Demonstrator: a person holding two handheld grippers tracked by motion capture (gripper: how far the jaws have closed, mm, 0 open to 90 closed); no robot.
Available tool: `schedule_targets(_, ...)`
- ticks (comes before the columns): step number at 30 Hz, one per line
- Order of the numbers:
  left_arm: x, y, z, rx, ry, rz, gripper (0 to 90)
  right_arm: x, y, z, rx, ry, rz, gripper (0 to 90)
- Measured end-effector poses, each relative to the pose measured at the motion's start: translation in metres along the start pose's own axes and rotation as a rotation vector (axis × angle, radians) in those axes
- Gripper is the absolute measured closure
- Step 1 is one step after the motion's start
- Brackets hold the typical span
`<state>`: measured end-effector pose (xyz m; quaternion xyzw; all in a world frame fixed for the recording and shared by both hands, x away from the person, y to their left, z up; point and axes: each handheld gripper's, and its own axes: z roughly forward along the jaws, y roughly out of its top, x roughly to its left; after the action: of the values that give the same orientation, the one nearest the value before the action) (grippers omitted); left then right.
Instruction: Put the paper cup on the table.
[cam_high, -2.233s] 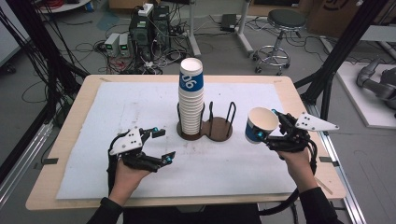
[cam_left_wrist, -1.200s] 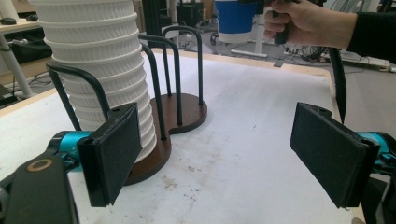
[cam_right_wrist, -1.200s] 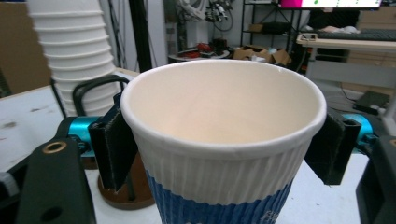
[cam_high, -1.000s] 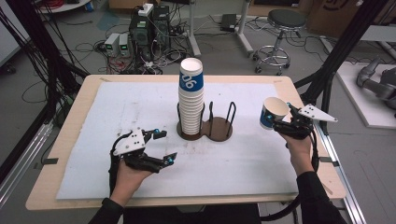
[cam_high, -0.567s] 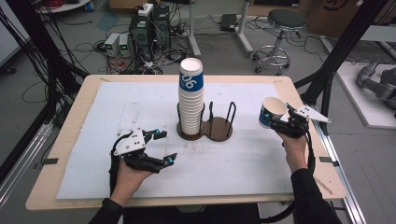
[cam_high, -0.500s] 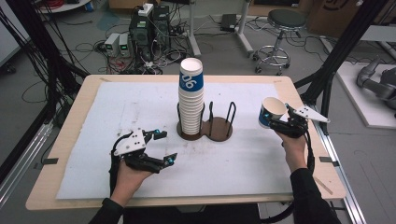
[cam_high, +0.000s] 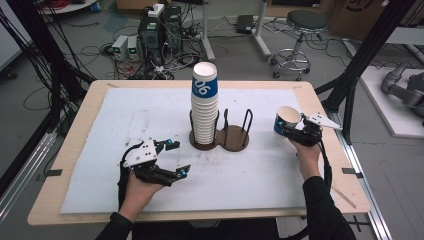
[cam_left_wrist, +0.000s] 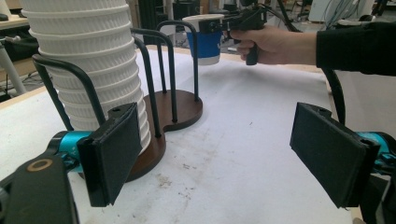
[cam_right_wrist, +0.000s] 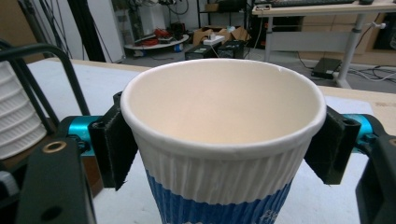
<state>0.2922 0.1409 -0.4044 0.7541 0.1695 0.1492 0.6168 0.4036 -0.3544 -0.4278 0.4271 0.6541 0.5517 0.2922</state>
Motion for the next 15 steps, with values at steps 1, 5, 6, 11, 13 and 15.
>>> schedule_targets(1, 0.000, 0.000, 0.000, 0.000, 0.000, 0.000, 16.5, 0.000, -0.001, 0.001, -0.001, -0.003, -0.004, 22.4)
schedule_targets(5, 0.000, -0.001, 0.000, -0.002, 0.002, -0.005, 16.5, -0.001, -0.003, 0.005, 0.002, -0.010, -0.001, 22.4)
schedule_targets(6, 0.000, -0.001, 0.000, -0.002, 0.005, -0.006, 16.5, -0.002, -0.004, 0.008, 0.007, -0.010, -0.003, 22.4)
schedule_targets(11, -0.001, -0.001, 0.000, -0.002, 0.005, -0.004, 16.5, -0.003, -0.008, 0.012, 0.020, -0.010, -0.005, 22.4)
schedule_targets(13, 0.000, -0.001, -0.001, 0.002, 0.005, -0.004, 16.5, -0.003, -0.009, 0.014, 0.028, -0.015, -0.008, 22.3)
schedule_targets(15, 0.000, -0.001, -0.001, 0.001, 0.008, -0.007, 16.5, -0.003, -0.010, 0.016, 0.035, -0.012, -0.013, 22.2)
